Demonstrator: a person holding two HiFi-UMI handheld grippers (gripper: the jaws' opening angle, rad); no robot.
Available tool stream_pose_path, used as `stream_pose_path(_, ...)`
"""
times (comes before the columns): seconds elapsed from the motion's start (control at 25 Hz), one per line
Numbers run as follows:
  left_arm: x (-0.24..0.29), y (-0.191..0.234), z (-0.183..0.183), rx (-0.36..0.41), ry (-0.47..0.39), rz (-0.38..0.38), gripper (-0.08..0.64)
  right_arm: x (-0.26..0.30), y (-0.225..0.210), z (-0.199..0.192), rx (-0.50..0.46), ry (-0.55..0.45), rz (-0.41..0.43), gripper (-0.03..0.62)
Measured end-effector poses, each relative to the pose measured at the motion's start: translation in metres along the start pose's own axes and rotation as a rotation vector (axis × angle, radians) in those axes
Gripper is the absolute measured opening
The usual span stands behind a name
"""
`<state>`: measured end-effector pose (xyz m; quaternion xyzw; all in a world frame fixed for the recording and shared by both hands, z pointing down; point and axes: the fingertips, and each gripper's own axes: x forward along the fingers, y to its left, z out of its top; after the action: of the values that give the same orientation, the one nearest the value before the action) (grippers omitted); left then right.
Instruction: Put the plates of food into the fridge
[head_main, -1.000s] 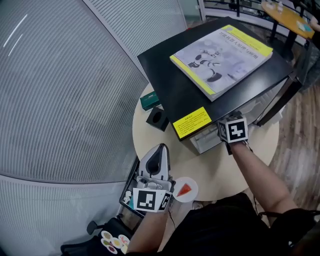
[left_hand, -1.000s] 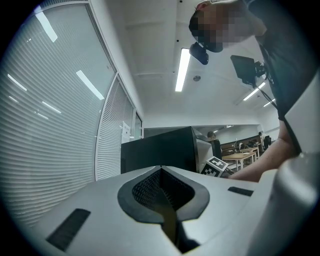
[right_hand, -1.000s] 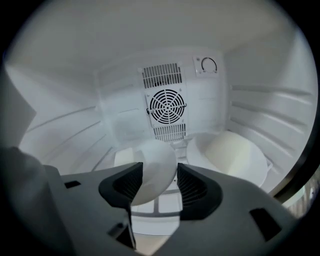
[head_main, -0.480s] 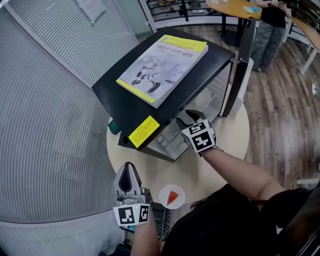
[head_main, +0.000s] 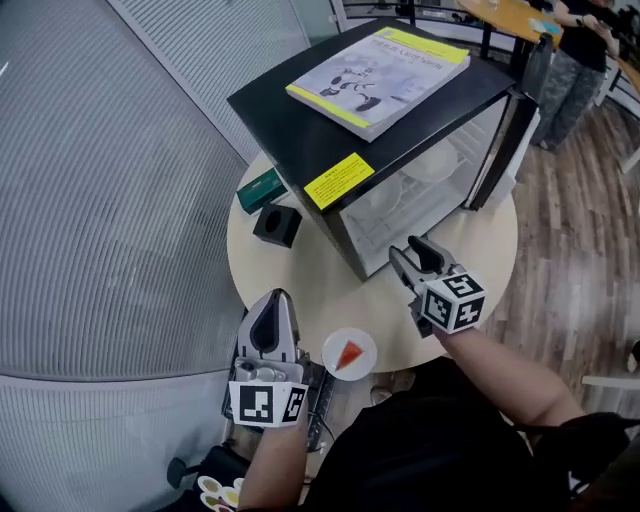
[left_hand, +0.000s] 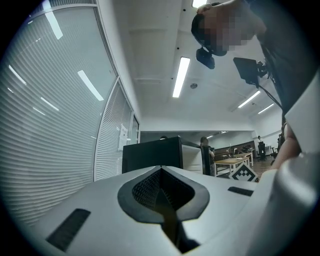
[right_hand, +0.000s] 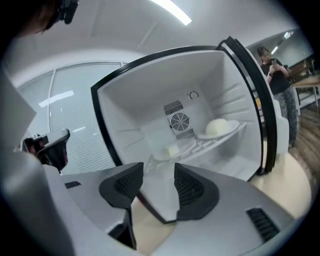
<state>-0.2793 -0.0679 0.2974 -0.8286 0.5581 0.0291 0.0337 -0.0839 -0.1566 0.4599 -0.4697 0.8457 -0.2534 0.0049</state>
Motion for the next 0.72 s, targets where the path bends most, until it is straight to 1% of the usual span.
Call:
stream_pose_path(0.12, -0.018, 0.002, 0.001, 0.016, -0.009, -0.009, 0.002, -0.010, 0.015, -0.039, 0.134, 0.032, 0.054, 0.196)
stream_pose_path(0.2, -0.034, 0.005, -0.005, 0.006, 0.000, -0.002, 0.002, -0.020, 0.022, -0.072, 0.227, 0.076, 0.057, 0.196)
stream_pose_path(0.28, -0.053, 0.009, -0.014, -0.007, 0.017, 0.007, 0.002, -0.032, 0.031, -0.109, 0.300, 0.128, 0.046, 0.196)
stream_pose_path(0.44, -0.087, 0.017, -0.028, -0.017, 0.051, 0.019, 0.002, -0.052, 0.054, -0.170, 0.374, 0.211, 0.034, 0.195)
stream_pose_path(0.64, -0.120, 0.023, -0.046, -0.024, 0.084, 0.028, 0.002, -0.070, 0.082, -0.223, 0.449, 0.287, 0.050, 0.196)
stream_pose_path(0.72, -0.126, 0.023, -0.049, -0.027, 0.091, 0.028, 0.002, -0.080, 0.092, -0.245, 0.510, 0.332, 0.046, 0.196)
